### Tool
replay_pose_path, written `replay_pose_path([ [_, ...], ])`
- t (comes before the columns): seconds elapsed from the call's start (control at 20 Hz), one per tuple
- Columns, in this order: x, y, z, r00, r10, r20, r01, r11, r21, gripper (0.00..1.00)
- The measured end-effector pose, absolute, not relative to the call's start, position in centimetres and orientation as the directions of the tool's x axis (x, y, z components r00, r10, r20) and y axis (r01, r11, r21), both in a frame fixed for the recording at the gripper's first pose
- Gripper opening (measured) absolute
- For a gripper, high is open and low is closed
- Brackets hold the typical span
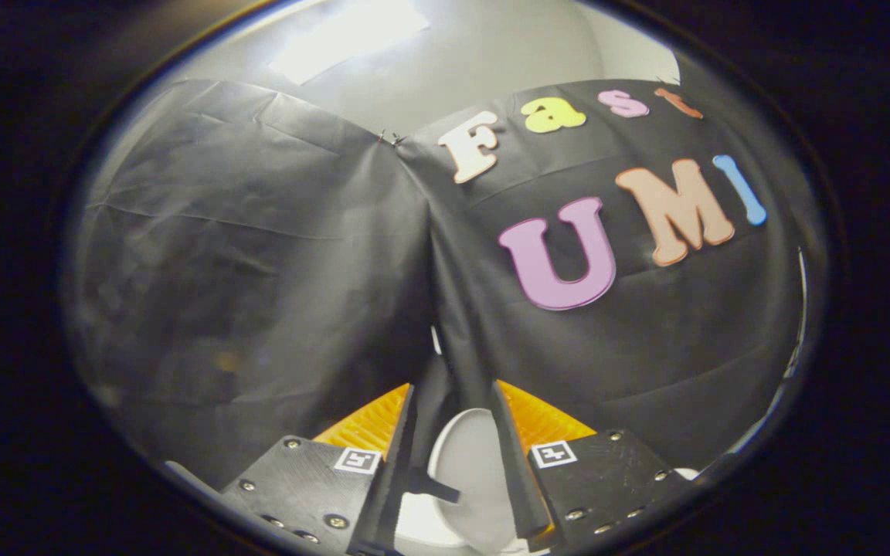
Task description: Open the toilet lid.
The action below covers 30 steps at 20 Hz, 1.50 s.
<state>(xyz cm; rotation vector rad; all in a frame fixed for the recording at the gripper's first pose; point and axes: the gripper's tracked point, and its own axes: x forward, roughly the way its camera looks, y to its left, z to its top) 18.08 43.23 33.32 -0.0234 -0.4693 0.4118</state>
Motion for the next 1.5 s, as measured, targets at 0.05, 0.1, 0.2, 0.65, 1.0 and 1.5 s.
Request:
replay_pose_path([
  [0.05, 18.0, 40.7, 33.7, 0.83, 0.349, 0.434, -0.328, 0.936, -0.126, 0.56],
  [0.1, 17.9, 38.3, 33.9, 0.843, 0.314, 0.436, -0.283, 0.949, -0.135, 0.56],
  [0.2, 17.7, 33.2, 34.1, 0.868, 0.247, 0.43, -0.201, 0.968, -0.149, 0.57],
  [0.65, 15.1, 12.6, 29.4, 0.937, 0.06, 0.345, -0.005, 0.988, -0.157, 0.57],
  [1.0, 13.9, 3.9, 24.4, 0.923, -0.042, 0.383, 0.07, 0.996, -0.058, 0.57],
  [1.5, 13.7, 1.3, 17.6, 0.953, -0.065, 0.298, 0.032, 0.993, 0.113, 0.57],
])
